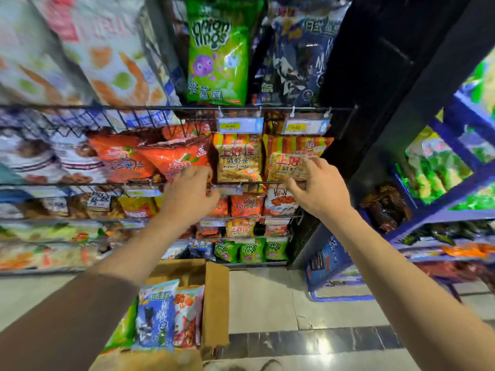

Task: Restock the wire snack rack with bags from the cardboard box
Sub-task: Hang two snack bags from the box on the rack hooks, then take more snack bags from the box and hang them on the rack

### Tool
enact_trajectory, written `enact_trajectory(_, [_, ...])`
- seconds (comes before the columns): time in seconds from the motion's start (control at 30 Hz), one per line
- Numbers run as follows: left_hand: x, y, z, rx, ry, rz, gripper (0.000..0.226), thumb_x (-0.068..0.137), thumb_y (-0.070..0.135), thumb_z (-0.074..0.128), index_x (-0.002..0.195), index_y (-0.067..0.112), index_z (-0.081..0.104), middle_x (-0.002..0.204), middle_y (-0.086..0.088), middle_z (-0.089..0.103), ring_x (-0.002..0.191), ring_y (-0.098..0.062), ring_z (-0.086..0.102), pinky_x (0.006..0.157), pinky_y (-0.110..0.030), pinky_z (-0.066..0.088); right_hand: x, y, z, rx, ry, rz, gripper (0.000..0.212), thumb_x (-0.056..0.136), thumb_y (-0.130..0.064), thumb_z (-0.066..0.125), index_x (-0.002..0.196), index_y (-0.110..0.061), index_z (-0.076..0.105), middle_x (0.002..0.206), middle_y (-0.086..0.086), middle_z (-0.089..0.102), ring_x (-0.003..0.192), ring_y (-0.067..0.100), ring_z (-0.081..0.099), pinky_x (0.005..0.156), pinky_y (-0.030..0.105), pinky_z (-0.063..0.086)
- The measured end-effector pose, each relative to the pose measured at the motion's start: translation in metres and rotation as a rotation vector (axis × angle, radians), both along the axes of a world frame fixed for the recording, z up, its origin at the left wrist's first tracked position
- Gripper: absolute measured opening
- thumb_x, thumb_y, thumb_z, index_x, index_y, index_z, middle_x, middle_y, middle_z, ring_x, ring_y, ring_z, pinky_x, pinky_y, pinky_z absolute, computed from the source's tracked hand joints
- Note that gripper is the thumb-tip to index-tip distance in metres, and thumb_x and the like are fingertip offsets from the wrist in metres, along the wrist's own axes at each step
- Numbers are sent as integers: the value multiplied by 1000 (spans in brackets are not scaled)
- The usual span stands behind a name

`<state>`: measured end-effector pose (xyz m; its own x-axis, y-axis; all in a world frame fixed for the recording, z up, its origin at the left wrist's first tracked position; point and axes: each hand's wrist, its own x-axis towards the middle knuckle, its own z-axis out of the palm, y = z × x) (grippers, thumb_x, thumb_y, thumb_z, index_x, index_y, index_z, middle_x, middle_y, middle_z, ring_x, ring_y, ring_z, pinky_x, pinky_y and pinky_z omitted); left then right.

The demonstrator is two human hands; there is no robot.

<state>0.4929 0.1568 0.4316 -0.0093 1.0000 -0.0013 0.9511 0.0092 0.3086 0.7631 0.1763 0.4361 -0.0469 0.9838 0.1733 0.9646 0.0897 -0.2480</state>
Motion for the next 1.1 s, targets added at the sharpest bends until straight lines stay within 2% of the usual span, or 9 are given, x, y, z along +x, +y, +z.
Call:
enact_trajectory(0.1, [-16,-22,37,26,146,-2,53,89,47,50,135,20,54,138,-7,51,122,-36,51,96,-55,45,-17,-15,36,48,-79,44,63,94,-54,50,134,-6,59,130,17,63,119,37,59,100,47,49])
enact_trajectory(0.23, [-49,-46,68,4,212,17,59,90,52,46,143,25,47,144,-9,46,129,-35,44,100,-55,38,-47,-35,67,61,-137,112,70,91,-60,42,134,-8,59,128,17,64,119,38,58,101,48,47])
enact_trajectory(0.37, [-94,-67,77,-8,244,11,60,92,56,45,145,27,45,151,-9,40,137,-35,39,106,-59,36,-93,-58,78,52,-140,158,67,92,-55,54,142,-10,53,138,18,58,126,40,53,107,50,42])
enact_trajectory(0.43, [-125,-79,73,-56,256,17,63,92,58,44,149,31,40,159,-9,30,143,-36,32,110,-60,30,-123,-70,75,23,-159,179,70,93,-56,54,145,-10,49,144,17,54,131,39,49,110,50,39])
enact_trajectory(0.53, [-181,-102,60,-107,251,28,67,90,61,44,150,32,37,161,-10,26,144,-36,29,111,-62,30,-177,-89,67,-50,-178,184,74,93,-63,50,148,-13,45,150,16,48,136,38,45,112,51,36])
enact_trajectory(0.7, [-281,-148,21,-212,241,19,65,86,64,41,139,28,48,152,-14,36,137,-40,38,106,-62,36,-280,-134,37,-208,-112,186,64,93,-55,56,139,-11,52,142,15,52,124,43,52,96,51,50])
enact_trajectory(0.8, [-332,-172,0,-276,208,-1,65,87,62,41,136,20,51,145,-18,42,129,-42,45,101,-56,44,-330,-154,12,-340,-91,187,70,92,-59,53,143,-11,48,142,17,52,127,41,52,97,51,51])
enact_trajectory(1.0, [-395,-192,-65,-447,177,84,71,90,62,48,149,23,37,146,-14,43,126,-40,50,93,-50,51,-374,-177,-53,-612,-23,176,68,96,-50,58,149,-11,43,135,18,60,117,36,60,87,39,51])
enact_trajectory(1.1, [-411,-194,-109,-523,103,140,71,92,61,51,149,20,37,144,-14,42,125,-40,51,95,-52,50,-385,-176,-102,-737,42,139,58,95,-48,61,137,-9,53,131,13,64,112,33,63,82,37,51])
